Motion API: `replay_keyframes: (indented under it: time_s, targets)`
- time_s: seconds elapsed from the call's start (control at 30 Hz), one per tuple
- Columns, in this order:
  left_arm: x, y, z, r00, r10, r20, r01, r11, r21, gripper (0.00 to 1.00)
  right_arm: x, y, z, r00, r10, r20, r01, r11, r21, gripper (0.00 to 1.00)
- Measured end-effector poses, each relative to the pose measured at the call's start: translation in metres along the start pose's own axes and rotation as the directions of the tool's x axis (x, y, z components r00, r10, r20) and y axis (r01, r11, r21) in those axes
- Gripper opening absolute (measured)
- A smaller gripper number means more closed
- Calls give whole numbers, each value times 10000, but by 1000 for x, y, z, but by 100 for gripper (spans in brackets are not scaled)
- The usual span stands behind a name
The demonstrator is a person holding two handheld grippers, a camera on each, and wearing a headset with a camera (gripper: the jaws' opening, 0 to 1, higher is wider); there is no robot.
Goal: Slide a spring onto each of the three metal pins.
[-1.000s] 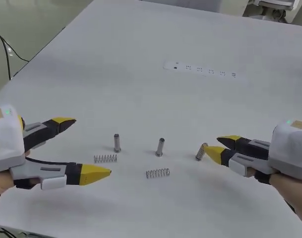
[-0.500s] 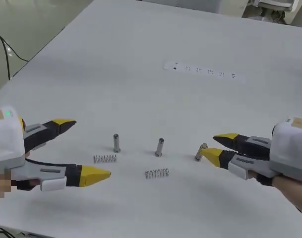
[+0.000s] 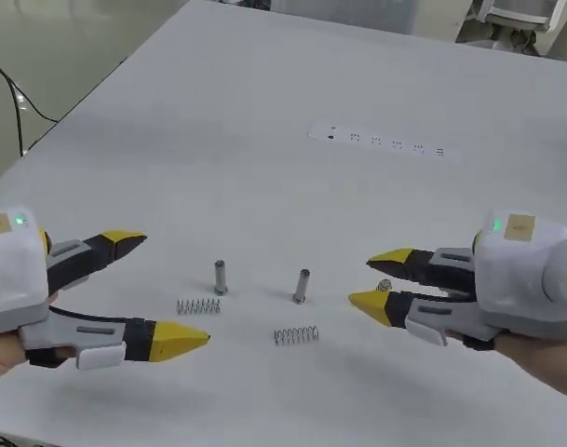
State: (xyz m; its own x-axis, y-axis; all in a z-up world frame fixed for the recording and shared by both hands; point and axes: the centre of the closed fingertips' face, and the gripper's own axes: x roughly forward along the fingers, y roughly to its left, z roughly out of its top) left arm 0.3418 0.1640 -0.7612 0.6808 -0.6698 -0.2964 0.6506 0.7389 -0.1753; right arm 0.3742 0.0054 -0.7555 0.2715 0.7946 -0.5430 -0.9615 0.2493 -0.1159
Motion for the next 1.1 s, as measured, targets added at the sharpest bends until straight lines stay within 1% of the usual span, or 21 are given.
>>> replay_keyframes:
  time_s: [0.03, 0.07, 0.17, 0.2, 0.27, 0.3, 0.4, 0.43, 0.5, 0.63, 0.73, 0.77, 0.83, 0.9, 0.93, 1.0, 1.1]
  targets:
    - [0, 0, 0, 10000, 5, -1, -5, 10000, -6, 97, 2, 1, -1, 9999, 122, -82, -123, 9999, -118, 25]
    - [0, 0, 0, 10000, 9, 5, -9, 10000, 3, 97, 4, 4, -2, 9991, 338, -269, -345, 9991, -252, 24]
    - [-1, 0, -1, 10000, 12, -33, -12, 10000, 9, 97, 9, 10, -1, 9970, 599, -493, -634, 9953, -734, 24]
    - [-1, 0, -1, 10000, 8, -59, -8, 10000, 15, 97, 12, 14, -1, 9950, 797, -597, -845, 9930, -829, 24]
    - [-1, 0, -1, 10000, 0, -53, 0, 10000, -6, 97, 16, 18, -1, 9924, 954, -783, -1029, 9898, -985, 24]
    - [-2, 0, -1, 10000, 5, -52, -5, 10000, -9, 97, 19, 21, -3, 9890, 1116, -970, -1234, 9843, -1263, 24]
    - [-2, 0, -2, 10000, -5, -65, 5, 10000, 0, 97, 26, 30, -4, 9814, 1397, -1314, -1607, 9730, -1655, 24]
    - [-2, 0, -2, 10000, -11, -59, 11, 10000, -7, 97, 29, 33, -5, 9767, 1516, -1519, -1786, 9666, -1839, 24]
    - [-2, 0, -1, 10000, -10, -53, 10, 10000, 7, 97, 33, 36, -6, 9729, 1587, -1679, -1922, 9592, -2072, 24]
    - [-3, -2, -1, 10000, -39, -69, 39, 10000, 30, 97, 42, 42, -9, 9626, 1849, -1978, -2295, 9448, -2338, 24]
    - [-3, -4, -2, 9999, -91, -119, 92, 9999, 72, 97, 48, 45, -14, 9540, 2024, -2212, -2551, 9355, -2445, 22]
    - [-2, -4, -2, 9999, -96, -143, 98, 9999, 105, 97, 50, 48, -18, 9476, 2128, -2384, -2728, 9273, -2565, 21]
    - [-2, -5, -5, 9995, -122, -297, 128, 9997, 216, 97, 53, 52, -23, 9386, 2260, -2605, -2972, 9133, -2784, 19]
    - [-2, -6, -8, 9991, -155, -392, 166, 9995, 285, 97, 56, 54, -26, 9331, 2336, -2734, -3095, 9089, -2796, 19]
    - [-2, -6, -8, 9991, -164, -381, 174, 9995, 259, 97, 58, 54, -29, 9284, 2365, -2867, -3184, 9040, -2853, 19]
    - [-2, -6, -7, 9993, -149, -335, 156, 9996, 228, 97, 62, 53, -35, 9222, 2319, -3093, -3252, 8980, -2963, 19]
    - [-2, -6, -7, 9993, -144, -340, 152, 9996, 241, 96, 68, 50, -45, 9122, 2353, -3356, -3360, 8981, -2836, 18]
